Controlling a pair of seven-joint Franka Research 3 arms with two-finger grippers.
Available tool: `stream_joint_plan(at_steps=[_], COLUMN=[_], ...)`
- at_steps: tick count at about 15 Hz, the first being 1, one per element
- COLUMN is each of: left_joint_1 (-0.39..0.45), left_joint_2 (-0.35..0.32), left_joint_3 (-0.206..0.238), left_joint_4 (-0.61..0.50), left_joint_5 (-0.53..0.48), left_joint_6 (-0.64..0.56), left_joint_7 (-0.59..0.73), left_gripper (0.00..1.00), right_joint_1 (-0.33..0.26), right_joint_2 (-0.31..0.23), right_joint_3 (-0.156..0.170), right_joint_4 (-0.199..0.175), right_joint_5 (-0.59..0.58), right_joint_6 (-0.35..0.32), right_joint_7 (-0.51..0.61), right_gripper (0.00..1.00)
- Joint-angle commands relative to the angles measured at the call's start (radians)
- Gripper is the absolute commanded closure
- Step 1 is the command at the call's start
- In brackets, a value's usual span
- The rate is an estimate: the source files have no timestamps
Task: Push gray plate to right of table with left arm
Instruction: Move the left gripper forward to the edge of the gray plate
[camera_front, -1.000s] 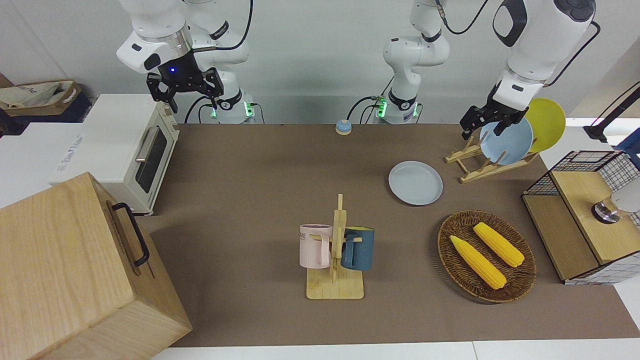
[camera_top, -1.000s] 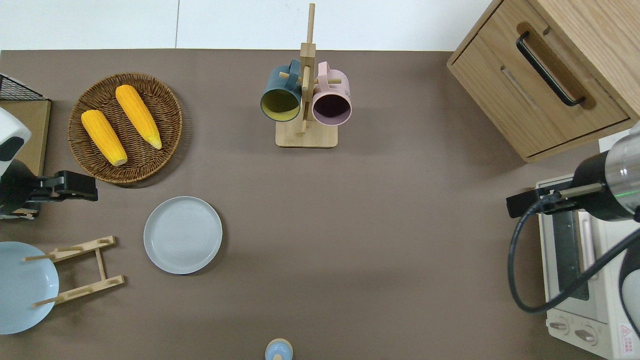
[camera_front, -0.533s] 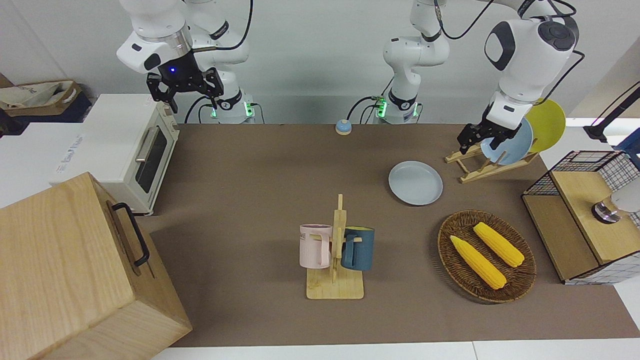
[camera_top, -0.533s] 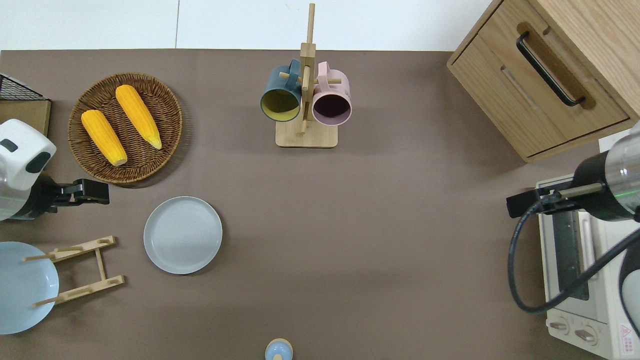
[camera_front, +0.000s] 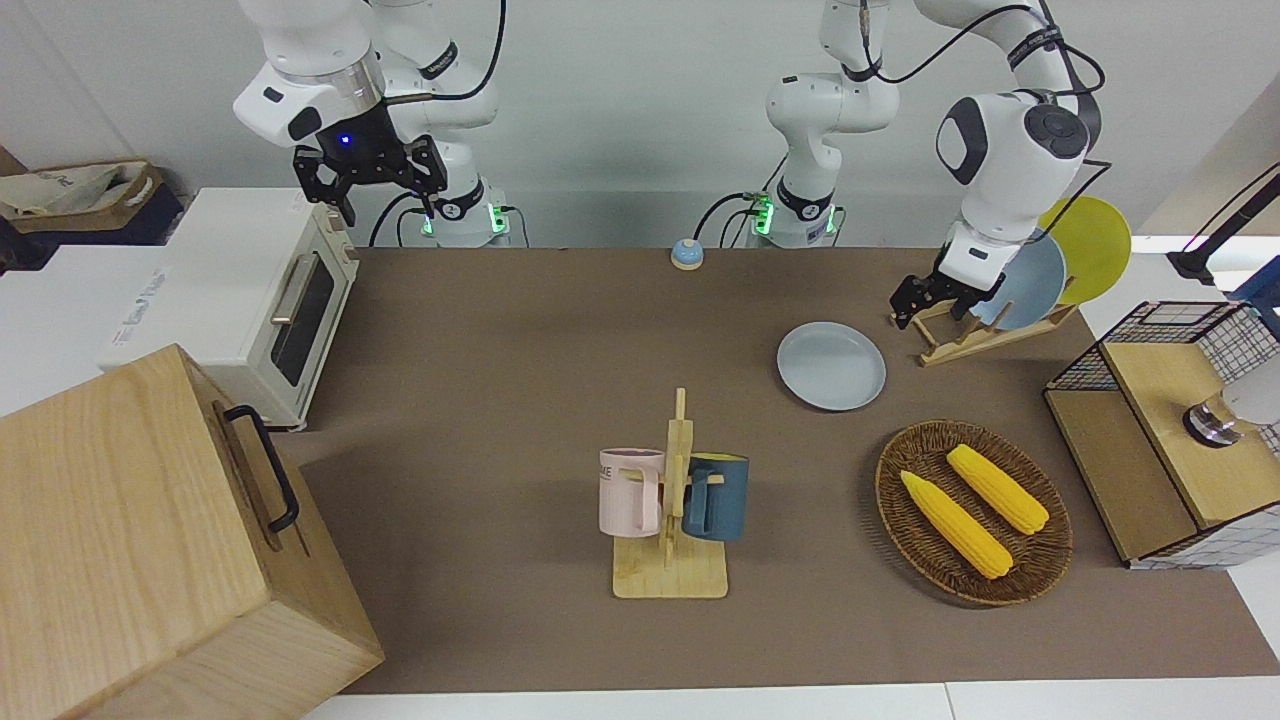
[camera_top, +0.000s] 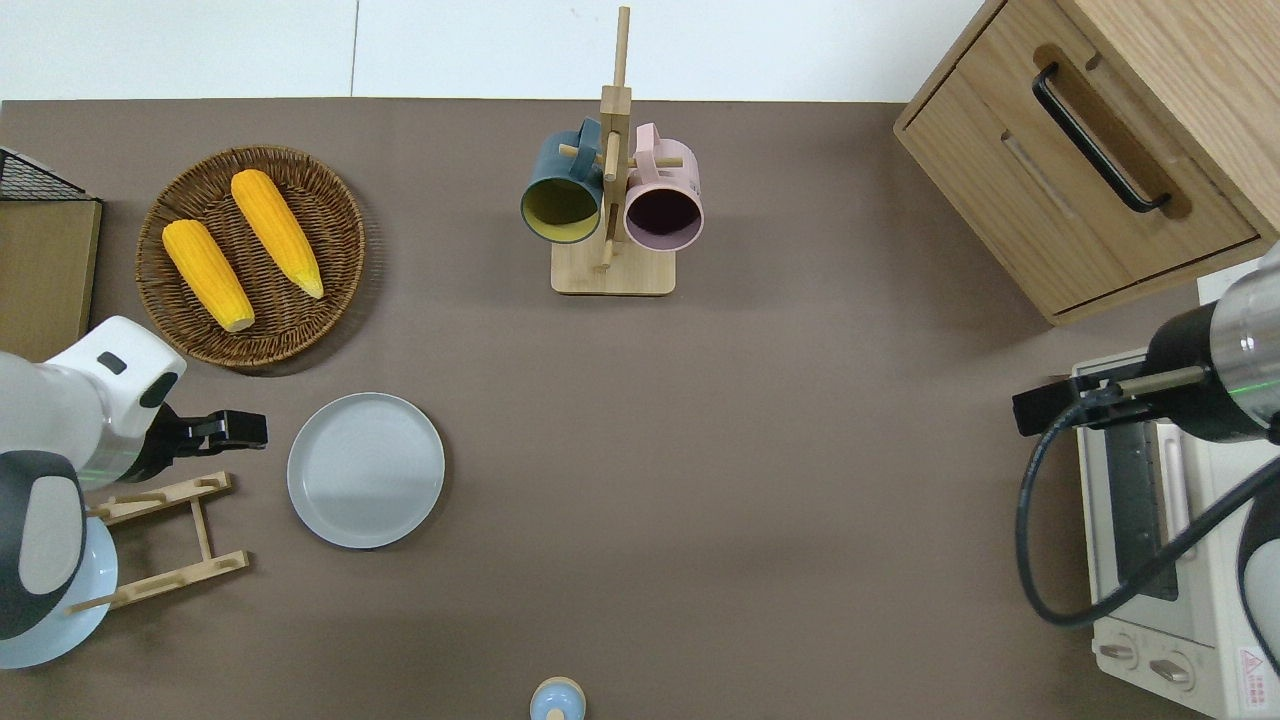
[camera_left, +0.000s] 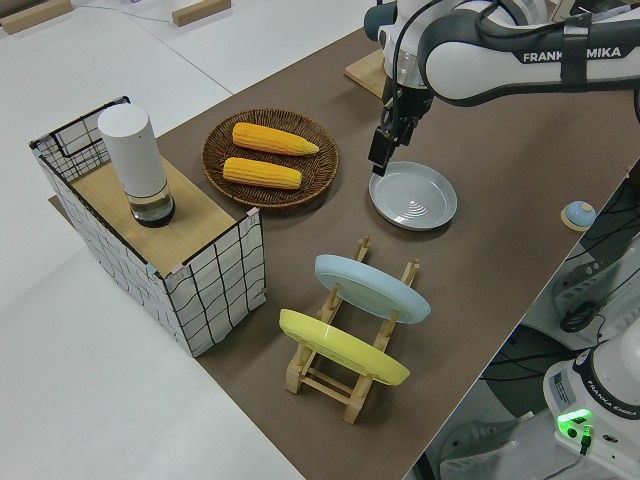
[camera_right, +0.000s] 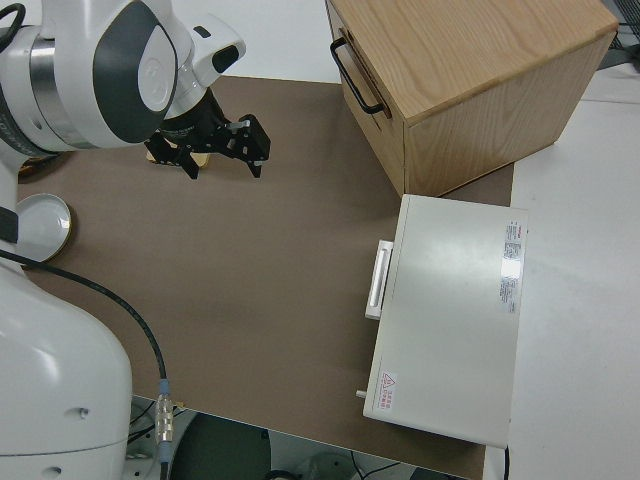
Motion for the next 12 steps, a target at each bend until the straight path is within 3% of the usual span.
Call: stream_joint_plan(at_steps=[1, 6, 12], left_joint_1=[-0.003, -0.008, -0.009], left_joint_2=[-0.072, -0.068, -0.018], left_joint_3=[0.004, 0.004, 0.004], left_joint_4=[-0.168, -0.314, -0.359], left_joint_5=[0.011, 0.010, -0.019], left_joint_6=[0.115, 0.285, 0.376], left_joint_7=[0.006, -0.004, -0.012], left_gripper=[0.00, 0.00, 0.00], right_joint_1=[-0.020, -0.020, -0.020], right_joint_2=[-0.003, -0.003, -0.003], right_joint_3=[0.015, 0.015, 0.017], right_joint_4=[0.009, 0.009, 0.009], right_joint_5=[0.006, 0.006, 0.006], right_joint_6=[-0.016, -0.016, -0.016], right_joint_7=[0.013, 0.013, 0.013], right_gripper=[0.017, 0.017, 0.017])
